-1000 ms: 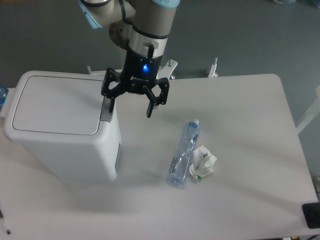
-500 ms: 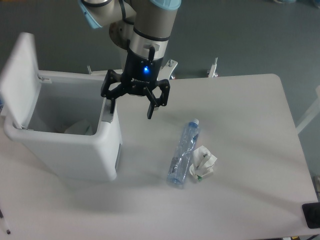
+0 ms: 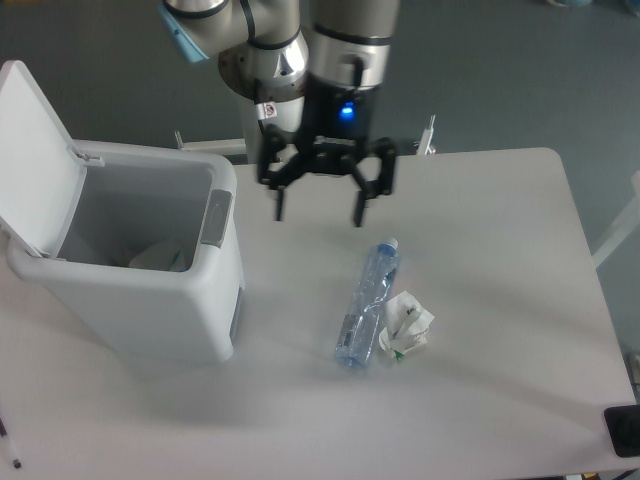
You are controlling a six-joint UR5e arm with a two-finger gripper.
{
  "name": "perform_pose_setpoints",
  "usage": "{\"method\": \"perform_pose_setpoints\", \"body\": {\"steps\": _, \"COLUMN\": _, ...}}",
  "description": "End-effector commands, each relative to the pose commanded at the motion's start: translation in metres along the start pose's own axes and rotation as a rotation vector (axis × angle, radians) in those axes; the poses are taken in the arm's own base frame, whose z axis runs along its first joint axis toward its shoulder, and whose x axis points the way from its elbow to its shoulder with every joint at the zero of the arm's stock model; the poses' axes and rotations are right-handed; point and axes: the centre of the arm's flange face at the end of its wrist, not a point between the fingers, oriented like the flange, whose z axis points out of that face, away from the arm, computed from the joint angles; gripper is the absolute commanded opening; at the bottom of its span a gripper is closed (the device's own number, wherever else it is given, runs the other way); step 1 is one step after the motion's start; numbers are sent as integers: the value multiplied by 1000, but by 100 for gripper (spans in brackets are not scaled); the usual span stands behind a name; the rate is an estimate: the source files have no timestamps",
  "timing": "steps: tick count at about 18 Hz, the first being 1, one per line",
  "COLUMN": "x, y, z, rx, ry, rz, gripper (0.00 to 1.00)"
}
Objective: Open the trash can
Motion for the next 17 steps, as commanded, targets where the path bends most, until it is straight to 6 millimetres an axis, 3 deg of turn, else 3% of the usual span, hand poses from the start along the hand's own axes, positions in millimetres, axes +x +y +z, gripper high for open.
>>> {"method": "perform_pose_setpoints", "body": {"steps": 2, "x": -40, "y": 9, "z": 10, "rx": -47, "ry": -67, "rz": 44, "gripper": 100}}
{"method": "perform_pose_setpoints", "body": {"steps": 4, "x": -64, "y": 20, "z": 10, "rx": -115, "ry": -143, "rz": 106, "gripper": 100}}
{"method": "perform_pose_setpoints", "body": {"steps": 9, "x": -124, "y": 57, "z": 61, "rx": -313, "ry": -128, "rz": 395, "gripper": 100}}
{"method": "perform_pose_setpoints", "body": {"steps": 12, "x": -132, "y": 77, "z": 90, "rx": -418, "ry": -85, "rz": 576, "gripper": 100}}
{"method": "perform_pose_setpoints", "body": {"steps": 17, "x": -139, "y": 85, "z": 89, "rx": -438, "ry": -86, "rz": 586, "gripper": 100}}
